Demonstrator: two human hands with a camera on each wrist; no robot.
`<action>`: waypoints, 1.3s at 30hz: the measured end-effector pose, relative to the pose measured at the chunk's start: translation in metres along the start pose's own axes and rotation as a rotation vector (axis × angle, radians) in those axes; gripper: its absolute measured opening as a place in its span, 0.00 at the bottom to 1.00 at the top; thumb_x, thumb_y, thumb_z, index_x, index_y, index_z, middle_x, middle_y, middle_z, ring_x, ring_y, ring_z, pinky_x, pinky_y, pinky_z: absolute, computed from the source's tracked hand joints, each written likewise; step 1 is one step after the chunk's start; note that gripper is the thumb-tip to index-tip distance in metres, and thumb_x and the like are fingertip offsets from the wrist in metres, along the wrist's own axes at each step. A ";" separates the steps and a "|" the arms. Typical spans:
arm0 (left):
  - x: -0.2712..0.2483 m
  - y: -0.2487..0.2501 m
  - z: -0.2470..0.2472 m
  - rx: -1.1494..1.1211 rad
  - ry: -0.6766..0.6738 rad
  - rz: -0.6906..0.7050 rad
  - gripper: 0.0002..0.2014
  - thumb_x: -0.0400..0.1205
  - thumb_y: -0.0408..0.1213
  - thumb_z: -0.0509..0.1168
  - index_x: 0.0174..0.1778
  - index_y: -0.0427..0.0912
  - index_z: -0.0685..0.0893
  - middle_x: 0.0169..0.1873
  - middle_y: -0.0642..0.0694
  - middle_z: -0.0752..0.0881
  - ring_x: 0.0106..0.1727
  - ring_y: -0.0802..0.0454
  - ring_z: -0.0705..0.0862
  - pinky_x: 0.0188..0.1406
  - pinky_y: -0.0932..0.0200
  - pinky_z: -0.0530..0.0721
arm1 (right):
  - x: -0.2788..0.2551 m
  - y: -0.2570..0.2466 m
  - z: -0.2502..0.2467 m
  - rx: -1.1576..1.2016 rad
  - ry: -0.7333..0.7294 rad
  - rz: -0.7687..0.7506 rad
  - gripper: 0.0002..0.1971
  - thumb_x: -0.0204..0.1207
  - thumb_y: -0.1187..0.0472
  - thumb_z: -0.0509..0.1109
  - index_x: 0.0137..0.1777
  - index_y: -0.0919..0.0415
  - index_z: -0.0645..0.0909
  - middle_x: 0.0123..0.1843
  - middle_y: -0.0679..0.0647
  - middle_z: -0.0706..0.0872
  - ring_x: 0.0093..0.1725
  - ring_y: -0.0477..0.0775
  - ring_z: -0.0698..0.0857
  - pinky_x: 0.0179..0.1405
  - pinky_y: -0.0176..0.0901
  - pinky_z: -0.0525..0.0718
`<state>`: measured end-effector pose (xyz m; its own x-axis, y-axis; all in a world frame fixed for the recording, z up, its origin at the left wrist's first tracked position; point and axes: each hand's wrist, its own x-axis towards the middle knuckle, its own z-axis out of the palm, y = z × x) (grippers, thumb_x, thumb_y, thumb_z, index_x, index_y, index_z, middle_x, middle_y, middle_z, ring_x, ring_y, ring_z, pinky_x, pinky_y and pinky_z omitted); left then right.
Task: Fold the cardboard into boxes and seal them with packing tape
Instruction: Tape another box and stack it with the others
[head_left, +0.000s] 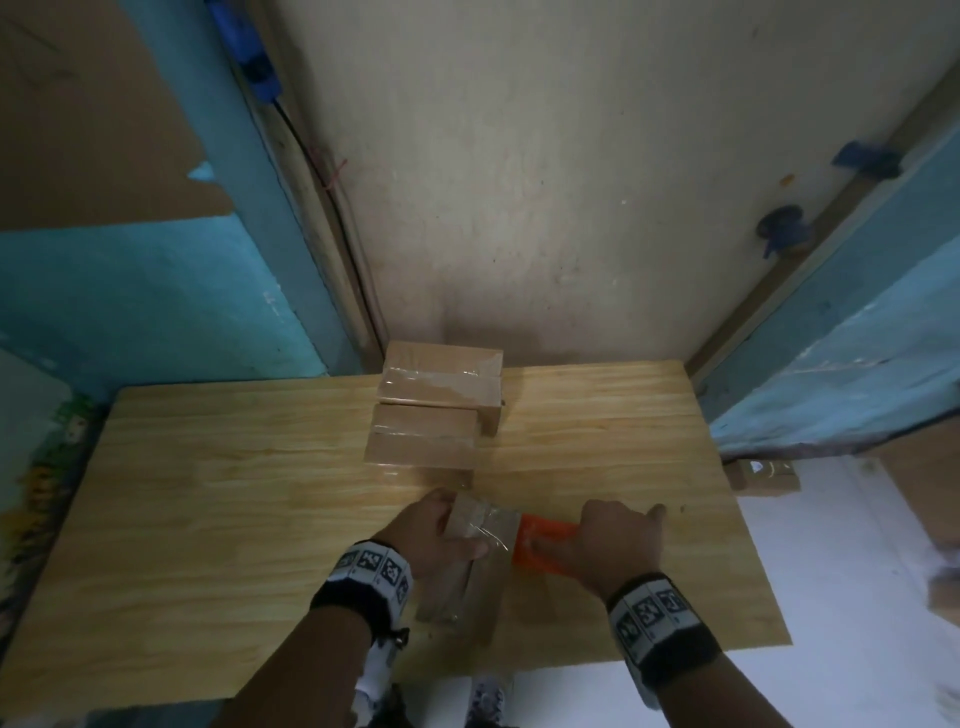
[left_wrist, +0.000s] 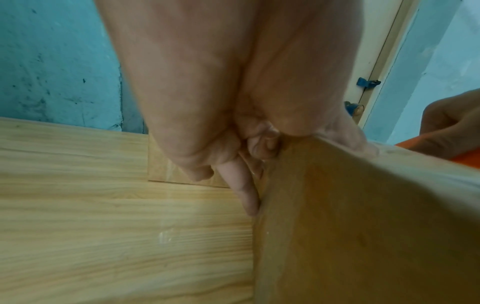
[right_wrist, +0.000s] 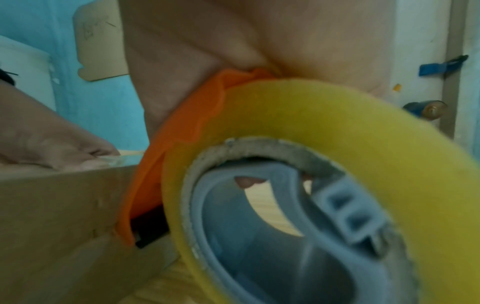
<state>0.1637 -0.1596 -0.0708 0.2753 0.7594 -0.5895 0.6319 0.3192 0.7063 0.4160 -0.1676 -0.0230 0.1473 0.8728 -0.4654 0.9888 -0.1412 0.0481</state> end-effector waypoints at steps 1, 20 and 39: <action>-0.002 0.000 0.000 -0.024 0.009 -0.008 0.36 0.69 0.61 0.80 0.71 0.56 0.77 0.64 0.59 0.85 0.63 0.61 0.85 0.68 0.50 0.86 | -0.002 -0.004 -0.001 -0.018 0.021 -0.007 0.40 0.66 0.11 0.56 0.37 0.49 0.81 0.32 0.44 0.85 0.35 0.46 0.83 0.78 0.68 0.62; -0.025 -0.012 0.046 0.869 0.355 0.393 0.31 0.92 0.60 0.37 0.92 0.51 0.49 0.91 0.51 0.44 0.91 0.53 0.37 0.88 0.41 0.51 | -0.032 -0.001 0.024 0.219 0.081 0.205 0.36 0.71 0.14 0.57 0.38 0.49 0.79 0.33 0.44 0.85 0.35 0.46 0.83 0.71 0.61 0.69; -0.020 0.011 0.038 0.151 0.252 0.431 0.32 0.93 0.43 0.56 0.92 0.50 0.50 0.91 0.58 0.39 0.89 0.62 0.34 0.90 0.50 0.48 | -0.043 0.028 -0.009 1.104 0.221 -0.143 0.40 0.73 0.25 0.76 0.33 0.69 0.86 0.29 0.67 0.87 0.26 0.62 0.87 0.26 0.67 0.89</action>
<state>0.1930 -0.1927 -0.0663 0.3622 0.9228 -0.1313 0.6021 -0.1241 0.7887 0.4374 -0.2050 0.0069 0.1439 0.9618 -0.2331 0.4513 -0.2734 -0.8495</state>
